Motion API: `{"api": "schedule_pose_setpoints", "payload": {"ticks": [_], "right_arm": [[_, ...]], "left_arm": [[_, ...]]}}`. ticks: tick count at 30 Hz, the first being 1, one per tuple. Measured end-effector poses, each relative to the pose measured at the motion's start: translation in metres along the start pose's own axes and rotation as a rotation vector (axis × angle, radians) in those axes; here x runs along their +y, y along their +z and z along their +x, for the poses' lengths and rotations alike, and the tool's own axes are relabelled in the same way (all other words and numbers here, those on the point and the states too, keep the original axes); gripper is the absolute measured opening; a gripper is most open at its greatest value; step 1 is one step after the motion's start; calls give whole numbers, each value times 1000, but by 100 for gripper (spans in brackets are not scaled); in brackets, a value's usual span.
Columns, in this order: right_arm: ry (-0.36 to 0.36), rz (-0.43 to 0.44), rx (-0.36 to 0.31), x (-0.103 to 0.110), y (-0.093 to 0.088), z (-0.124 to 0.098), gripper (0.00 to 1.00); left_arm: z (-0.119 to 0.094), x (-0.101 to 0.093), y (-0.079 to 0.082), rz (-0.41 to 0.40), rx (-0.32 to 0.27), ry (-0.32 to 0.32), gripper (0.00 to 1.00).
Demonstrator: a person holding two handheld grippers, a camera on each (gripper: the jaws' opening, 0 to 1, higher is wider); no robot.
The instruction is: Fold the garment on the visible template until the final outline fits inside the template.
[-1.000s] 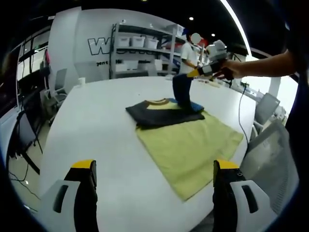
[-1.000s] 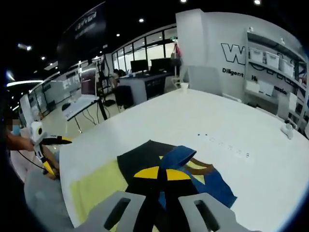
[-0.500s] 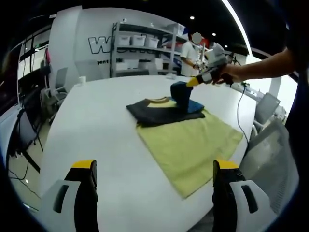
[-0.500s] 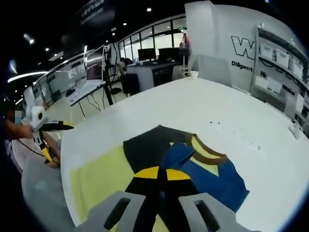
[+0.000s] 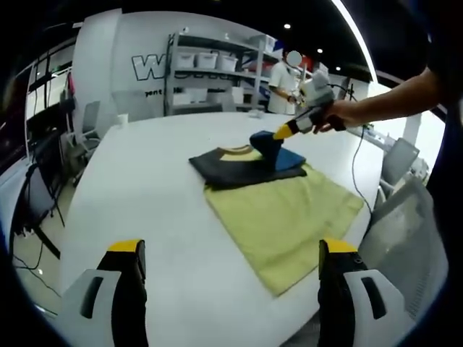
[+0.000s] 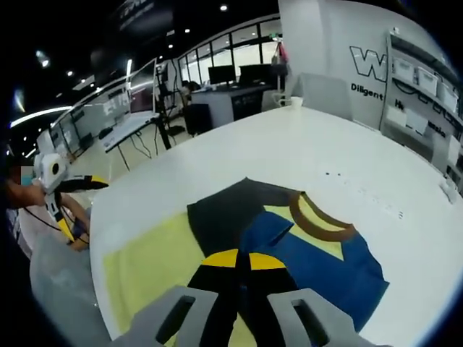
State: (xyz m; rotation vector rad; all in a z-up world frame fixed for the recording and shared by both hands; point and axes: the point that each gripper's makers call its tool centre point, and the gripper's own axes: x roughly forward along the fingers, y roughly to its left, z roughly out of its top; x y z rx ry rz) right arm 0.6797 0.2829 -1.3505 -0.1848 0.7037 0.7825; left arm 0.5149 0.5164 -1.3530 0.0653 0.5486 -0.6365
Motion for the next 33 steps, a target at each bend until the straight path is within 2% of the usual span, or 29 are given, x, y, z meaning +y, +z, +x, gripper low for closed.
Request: {"api": "schedule_pose_setpoints", "payload": {"ticks": [13,23,33], "right_arm": [[28,-17,39,16,-10,22,0],[35,-20,71,21,-19,40,0],[45,-50,89,31,-26,55,0]], "left_arm": [[-1,-2,-4,4,6,-7,98],[-3,-1,-5,-3,4,-2,97],[-5,7,-8,-6,6,4,97]]}}
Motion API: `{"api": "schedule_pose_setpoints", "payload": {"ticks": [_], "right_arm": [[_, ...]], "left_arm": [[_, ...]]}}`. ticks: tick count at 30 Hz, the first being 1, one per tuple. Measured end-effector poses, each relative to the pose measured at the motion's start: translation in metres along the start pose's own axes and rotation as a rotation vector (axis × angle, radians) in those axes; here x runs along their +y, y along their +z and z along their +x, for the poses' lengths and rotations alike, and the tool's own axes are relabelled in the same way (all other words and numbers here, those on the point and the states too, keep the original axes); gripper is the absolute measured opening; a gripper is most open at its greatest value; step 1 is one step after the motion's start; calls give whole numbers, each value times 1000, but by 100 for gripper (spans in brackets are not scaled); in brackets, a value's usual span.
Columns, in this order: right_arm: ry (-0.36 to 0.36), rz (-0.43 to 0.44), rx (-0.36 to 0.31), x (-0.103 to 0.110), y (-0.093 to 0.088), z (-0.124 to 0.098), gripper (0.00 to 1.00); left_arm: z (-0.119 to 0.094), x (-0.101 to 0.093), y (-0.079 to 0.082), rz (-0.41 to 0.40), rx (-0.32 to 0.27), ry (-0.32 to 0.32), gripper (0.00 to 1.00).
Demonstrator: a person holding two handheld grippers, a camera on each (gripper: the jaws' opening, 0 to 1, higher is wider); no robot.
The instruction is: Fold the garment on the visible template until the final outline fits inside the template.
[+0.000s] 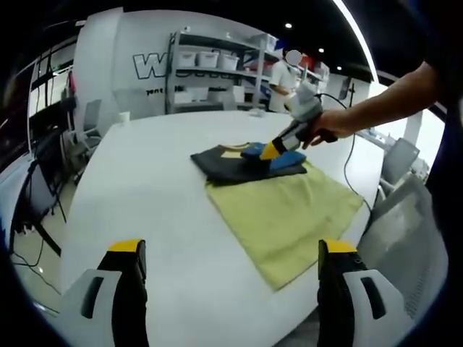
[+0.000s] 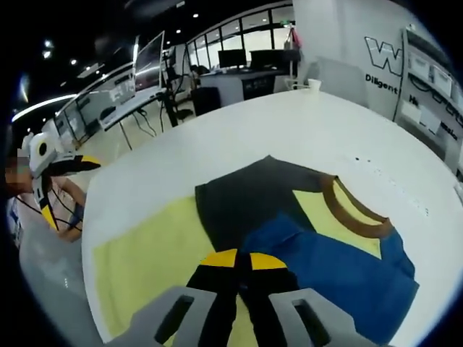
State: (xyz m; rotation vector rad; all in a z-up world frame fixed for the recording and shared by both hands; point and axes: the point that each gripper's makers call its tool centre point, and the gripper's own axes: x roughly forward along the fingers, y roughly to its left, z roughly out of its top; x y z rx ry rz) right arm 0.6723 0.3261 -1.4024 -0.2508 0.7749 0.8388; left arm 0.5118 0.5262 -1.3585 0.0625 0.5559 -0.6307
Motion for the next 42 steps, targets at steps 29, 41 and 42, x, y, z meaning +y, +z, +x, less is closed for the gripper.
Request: {"api": "schedule_pose_setpoints", "payload": {"ticks": [29,41,42], "right_arm": [[7,-4,7,0,-16,-7,18],[21,-68,12,10,-21,1,25],[20,-97,16,12,-21,3,27]], "left_arm": [[3,-2,-4,-6,4,-11,97],[8,-4,-1,10,10,-24,96],[8,-4,-1,11,12,-24,96]]}}
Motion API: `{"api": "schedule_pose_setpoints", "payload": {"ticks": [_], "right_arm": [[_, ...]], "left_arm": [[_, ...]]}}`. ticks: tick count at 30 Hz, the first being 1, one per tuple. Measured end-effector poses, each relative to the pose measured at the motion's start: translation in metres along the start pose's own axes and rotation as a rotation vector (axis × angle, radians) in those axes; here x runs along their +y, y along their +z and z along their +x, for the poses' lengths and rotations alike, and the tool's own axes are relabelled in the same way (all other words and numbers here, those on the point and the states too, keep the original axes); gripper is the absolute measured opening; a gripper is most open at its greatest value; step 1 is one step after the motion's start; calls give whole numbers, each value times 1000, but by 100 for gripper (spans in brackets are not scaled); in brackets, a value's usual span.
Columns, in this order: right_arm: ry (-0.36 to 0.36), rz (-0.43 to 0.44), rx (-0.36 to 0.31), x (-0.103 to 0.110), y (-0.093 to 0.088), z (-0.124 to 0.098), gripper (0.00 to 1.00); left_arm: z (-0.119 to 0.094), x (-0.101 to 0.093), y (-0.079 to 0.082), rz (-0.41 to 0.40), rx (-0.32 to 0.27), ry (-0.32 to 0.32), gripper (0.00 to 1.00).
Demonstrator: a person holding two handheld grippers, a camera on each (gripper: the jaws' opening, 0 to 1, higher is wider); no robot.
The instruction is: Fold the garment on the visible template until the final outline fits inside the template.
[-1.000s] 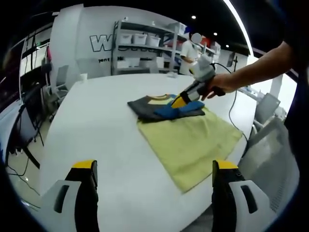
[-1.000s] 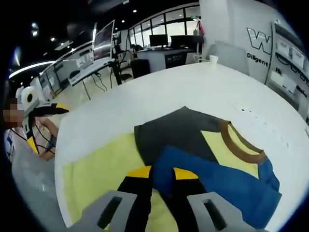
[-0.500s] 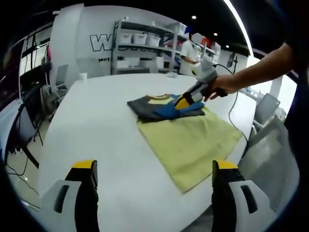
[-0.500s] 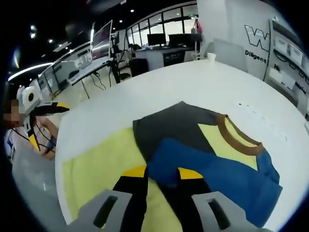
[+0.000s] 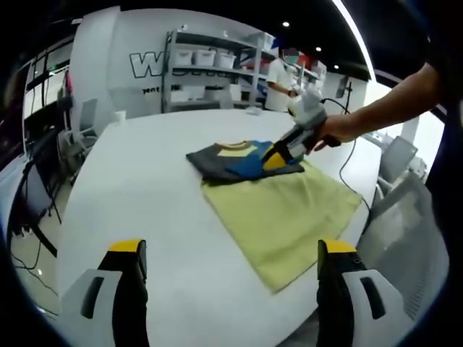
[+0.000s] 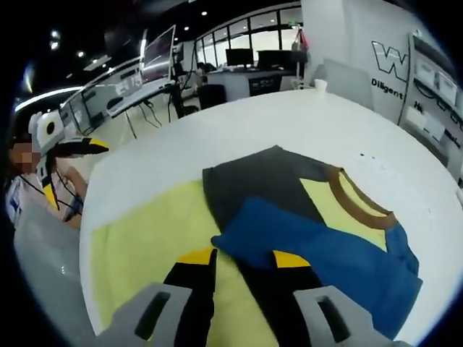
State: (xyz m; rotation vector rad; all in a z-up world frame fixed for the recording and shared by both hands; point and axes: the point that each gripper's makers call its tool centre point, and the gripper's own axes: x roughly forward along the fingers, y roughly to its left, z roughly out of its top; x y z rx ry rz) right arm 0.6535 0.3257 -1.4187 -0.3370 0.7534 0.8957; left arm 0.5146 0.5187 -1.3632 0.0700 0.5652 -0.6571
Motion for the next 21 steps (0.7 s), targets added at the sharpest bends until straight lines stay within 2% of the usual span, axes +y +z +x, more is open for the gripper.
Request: {"api": "schedule_pose_setpoints", "payload": {"ticks": [7,11,15,17,18,21], "right_arm": [[-31,-151,36,0,-1,14,29],[-81,-288,26,-4,9,16,27],[-76,-389,28,-1,15,18,27],[-37,-401,58,5,9,22,25],[-21,-442,88,6,4,24,24],[-14,-450,98,9,1,27,16]], "left_arm": [[-4,4,-2,-2,6,9,96],[-6,5,-3,-6,7,15,96],[-8,9,-6,-17,8,23,96],[-8,9,-6,-20,9,25,96],[-8,9,-7,-20,9,25,96],[-8,9,-7,-22,9,25,96]]}}
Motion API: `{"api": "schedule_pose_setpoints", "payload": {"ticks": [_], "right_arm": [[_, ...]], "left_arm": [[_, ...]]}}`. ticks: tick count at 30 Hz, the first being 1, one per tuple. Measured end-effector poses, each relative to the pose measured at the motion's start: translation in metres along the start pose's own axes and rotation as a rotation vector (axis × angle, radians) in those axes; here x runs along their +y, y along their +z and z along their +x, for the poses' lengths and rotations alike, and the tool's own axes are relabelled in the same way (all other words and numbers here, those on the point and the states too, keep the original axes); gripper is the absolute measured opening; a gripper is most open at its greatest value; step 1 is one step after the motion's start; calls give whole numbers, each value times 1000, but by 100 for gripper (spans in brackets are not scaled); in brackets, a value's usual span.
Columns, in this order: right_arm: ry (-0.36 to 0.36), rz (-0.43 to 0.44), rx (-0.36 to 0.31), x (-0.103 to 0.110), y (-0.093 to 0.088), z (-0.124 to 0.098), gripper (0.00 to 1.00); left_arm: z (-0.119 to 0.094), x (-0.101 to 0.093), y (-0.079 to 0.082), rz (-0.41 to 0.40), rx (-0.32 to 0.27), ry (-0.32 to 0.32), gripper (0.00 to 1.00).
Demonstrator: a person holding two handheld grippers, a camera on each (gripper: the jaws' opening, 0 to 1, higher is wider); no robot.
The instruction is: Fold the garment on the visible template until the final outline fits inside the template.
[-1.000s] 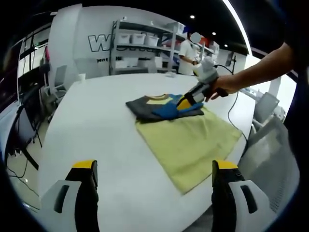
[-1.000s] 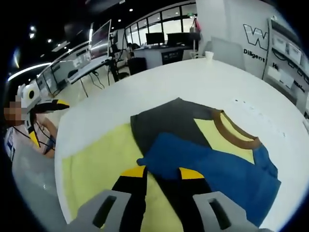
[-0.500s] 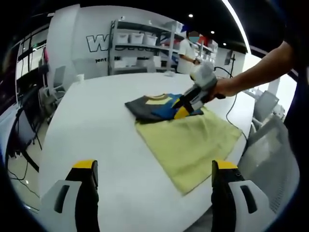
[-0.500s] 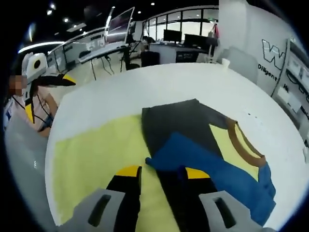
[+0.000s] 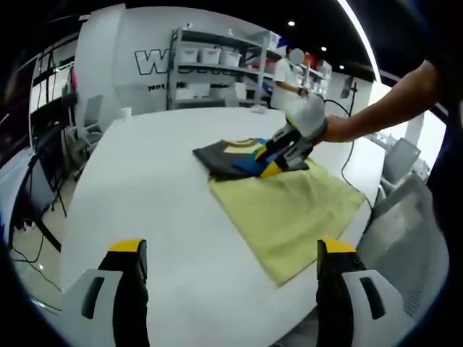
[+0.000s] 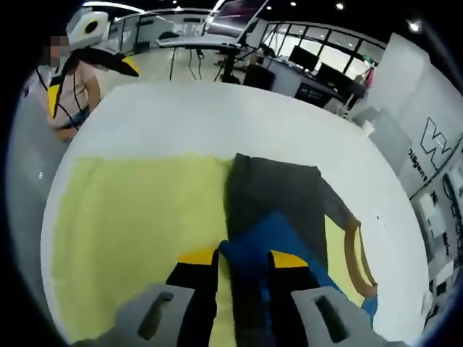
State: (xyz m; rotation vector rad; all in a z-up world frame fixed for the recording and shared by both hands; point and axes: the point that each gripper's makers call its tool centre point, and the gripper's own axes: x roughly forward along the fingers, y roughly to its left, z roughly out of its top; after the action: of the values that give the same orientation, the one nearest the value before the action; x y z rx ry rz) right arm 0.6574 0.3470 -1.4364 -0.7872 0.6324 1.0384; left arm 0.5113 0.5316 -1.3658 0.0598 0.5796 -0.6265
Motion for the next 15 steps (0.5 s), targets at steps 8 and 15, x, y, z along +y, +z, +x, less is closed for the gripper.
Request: {"api": "schedule_pose_setpoints", "payload": {"ticks": [8,15], "right_arm": [[-8,12,-9,0,10,-2,0],[-62,154,-129,-20,44,-13,0]], "left_arm": [[-2,1,-2,-5,2,3,95],[0,1,-2,-8,-2,2,95]]}}
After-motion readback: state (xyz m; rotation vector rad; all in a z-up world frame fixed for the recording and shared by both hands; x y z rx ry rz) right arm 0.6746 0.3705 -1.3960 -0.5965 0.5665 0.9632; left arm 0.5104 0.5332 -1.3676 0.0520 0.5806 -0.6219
